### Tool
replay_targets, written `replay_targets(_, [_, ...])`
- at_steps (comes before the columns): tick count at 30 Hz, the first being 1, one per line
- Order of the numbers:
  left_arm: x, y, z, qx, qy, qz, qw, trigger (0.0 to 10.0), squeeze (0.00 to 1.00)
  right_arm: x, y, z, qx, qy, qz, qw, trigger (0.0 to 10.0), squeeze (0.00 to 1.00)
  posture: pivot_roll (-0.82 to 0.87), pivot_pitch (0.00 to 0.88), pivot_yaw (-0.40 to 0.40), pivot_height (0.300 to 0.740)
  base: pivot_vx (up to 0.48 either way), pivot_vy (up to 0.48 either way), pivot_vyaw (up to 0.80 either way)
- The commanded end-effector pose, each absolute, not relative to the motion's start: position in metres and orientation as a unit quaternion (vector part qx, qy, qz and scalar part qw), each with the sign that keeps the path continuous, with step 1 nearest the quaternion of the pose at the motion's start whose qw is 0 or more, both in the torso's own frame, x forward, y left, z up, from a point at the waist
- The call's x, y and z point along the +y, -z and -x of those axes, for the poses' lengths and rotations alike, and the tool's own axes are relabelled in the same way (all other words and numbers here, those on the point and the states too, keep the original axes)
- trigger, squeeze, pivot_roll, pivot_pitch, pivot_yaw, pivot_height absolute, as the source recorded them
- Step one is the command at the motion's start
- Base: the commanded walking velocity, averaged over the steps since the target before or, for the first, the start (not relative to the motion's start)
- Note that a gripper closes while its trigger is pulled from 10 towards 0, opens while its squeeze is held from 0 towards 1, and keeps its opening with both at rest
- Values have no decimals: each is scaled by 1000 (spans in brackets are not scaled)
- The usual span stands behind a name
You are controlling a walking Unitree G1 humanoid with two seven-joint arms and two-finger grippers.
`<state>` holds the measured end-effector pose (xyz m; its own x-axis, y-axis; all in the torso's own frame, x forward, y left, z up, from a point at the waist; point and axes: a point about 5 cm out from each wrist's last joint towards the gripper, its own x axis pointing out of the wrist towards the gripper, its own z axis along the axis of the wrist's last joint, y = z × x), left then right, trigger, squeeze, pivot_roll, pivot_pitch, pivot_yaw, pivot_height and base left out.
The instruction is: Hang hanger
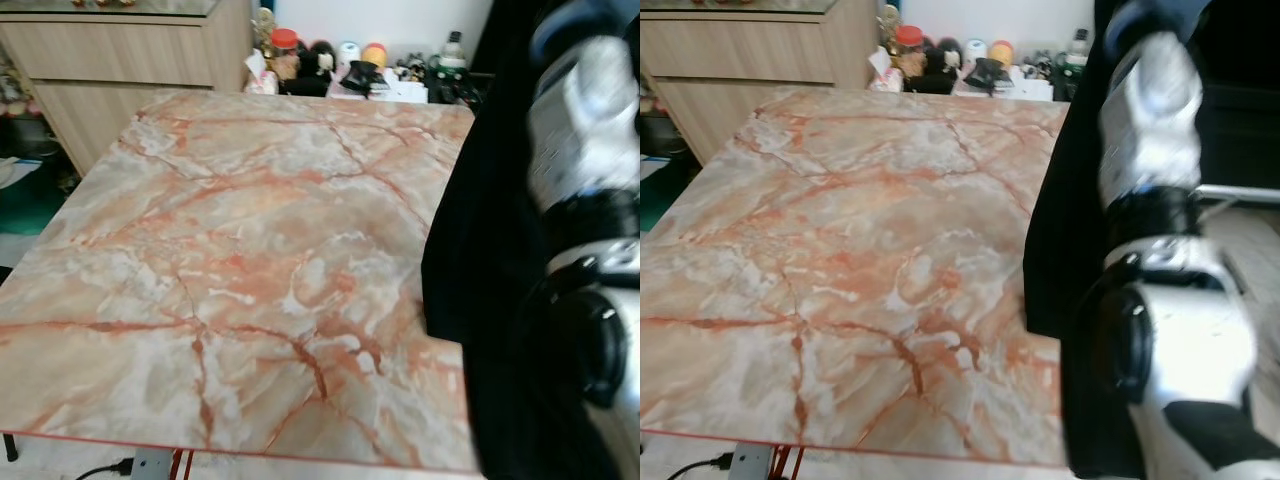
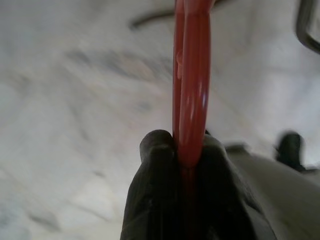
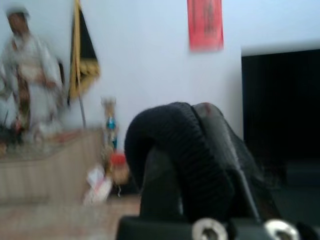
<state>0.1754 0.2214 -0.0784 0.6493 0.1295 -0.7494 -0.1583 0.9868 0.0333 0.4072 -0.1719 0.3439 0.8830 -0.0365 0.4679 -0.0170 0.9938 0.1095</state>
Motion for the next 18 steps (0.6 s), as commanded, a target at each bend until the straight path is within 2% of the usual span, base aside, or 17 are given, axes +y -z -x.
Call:
replay_targets(1, [225, 84, -161, 428, -89, 24, 899, 10000, 0, -142, -326, -391, -244, -52, -59, 967, 10000, 0, 10, 144, -30, 740, 0, 0, 0])
replay_targets(2, [226, 85, -159, 429, -90, 23, 899, 10000, 0, -129, -304, -374, -235, -76, -62, 967, 10000, 0, 10, 147, -31, 740, 0, 0, 0])
replay_targets(5, [228, 86, -156, 434, -89, 18, 896, 10000, 0, -126, -279, -357, -204, -64, -81, 974, 10000, 0, 12, 160, -26, 740, 0, 0, 0])
replay_targets(7, [230, 86, -155, 434, -88, 13, 896, 10000, 0, -131, -244, -337, -142, -30, -99, 984, 10000, 0, 5, 171, -26, 740, 0, 0, 0])
replay_targets(12, [231, 85, -155, 434, -84, 8, 897, 10000, 0, -144, -219, -318, -104, 18, -85, 991, 10000, 0, -1, 176, -27, 740, 0, 0, 0])
replay_targets(13, [231, 85, -155, 435, -84, 9, 897, 10000, 0, -156, -216, -311, -93, 60, -80, 991, 10000, 0, -1, 176, -28, 740, 0, 0, 0])
replay_targets(14, [230, 85, -156, 434, -83, 9, 897, 10000, 0, -169, -216, -308, -93, 105, -77, 987, 10000, 812, 3, 175, -29, 740, 0, 0, 0])
replay_targets(15, [229, 85, -156, 434, -81, 9, 897, 10000, 0, -178, -217, -304, -92, 141, -76, 983, 10000, 965, 3, 175, -29, 740, 0, 0, 0])
replay_targets(16, [228, 85, -156, 435, -77, 7, 897, 10000, 0, -190, -220, -299, -99, 181, -69, 976, 10000, 1000, 3, 175, -29, 740, 0, 0, 0])
replay_targets(18, [227, 86, -156, 436, -73, 4, 897, 10000, 0, -195, -224, -297, -113, 198, -46, 973, 10000, 1000, 10, 174, -31, 740, 0, 0, 0])
